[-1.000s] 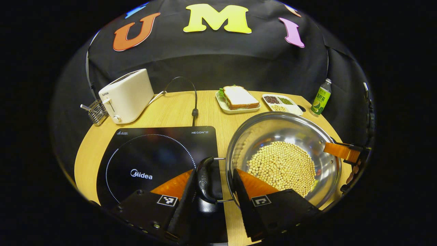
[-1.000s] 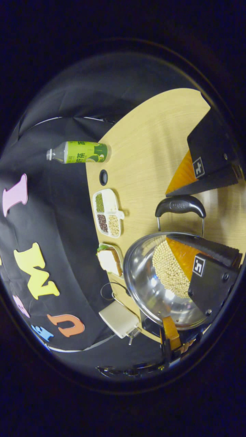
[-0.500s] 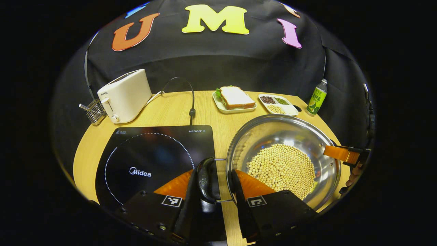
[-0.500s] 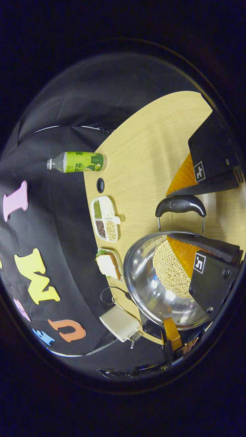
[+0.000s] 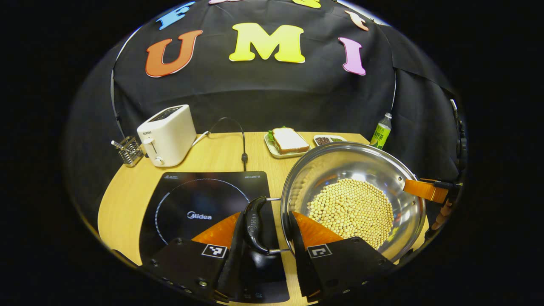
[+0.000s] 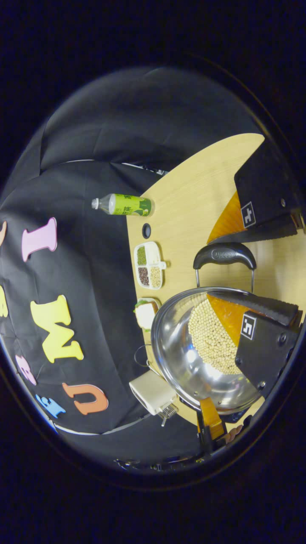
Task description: First push the handle of the pot to place it horizontally, then grasp the pot with both hands and set it on the induction cooktop.
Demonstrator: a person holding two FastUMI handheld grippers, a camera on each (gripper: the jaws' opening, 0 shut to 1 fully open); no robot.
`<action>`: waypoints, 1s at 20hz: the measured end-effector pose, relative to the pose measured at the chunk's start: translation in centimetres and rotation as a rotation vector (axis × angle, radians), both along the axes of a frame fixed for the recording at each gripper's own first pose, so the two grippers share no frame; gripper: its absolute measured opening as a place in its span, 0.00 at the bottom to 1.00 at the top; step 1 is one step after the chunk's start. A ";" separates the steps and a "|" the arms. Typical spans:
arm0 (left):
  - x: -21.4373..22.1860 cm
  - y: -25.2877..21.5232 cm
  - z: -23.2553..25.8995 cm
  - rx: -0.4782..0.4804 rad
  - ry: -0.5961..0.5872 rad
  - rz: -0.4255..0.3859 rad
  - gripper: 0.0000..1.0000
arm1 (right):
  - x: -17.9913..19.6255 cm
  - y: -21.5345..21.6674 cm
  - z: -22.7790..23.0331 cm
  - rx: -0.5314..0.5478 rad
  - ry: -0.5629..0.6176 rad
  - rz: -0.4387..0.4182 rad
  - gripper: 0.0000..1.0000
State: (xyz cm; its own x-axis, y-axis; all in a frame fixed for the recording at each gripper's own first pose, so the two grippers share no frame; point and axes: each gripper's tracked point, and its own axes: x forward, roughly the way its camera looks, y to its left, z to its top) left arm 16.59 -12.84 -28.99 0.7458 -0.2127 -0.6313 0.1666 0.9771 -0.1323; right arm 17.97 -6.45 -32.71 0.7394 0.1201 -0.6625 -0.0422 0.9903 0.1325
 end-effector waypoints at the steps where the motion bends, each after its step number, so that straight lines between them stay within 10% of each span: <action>1: -0.4 1.0 0.7 -0.004 -0.008 0.009 0.54 | -0.4 0.9 0.8 0.002 -0.008 0.005 0.59; 20: 0.0 20.5 2.1 0.003 -0.084 0.227 0.53 | 1.4 22.1 2.3 0.048 -0.038 0.157 0.60</action>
State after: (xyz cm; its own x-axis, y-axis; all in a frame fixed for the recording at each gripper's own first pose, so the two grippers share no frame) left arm 16.58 7.66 -26.94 0.8244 -0.0312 -0.5652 -0.0475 0.9912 -0.1240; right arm 19.33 15.66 -30.36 0.7337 0.2668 -0.6249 -0.2020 0.9637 0.1744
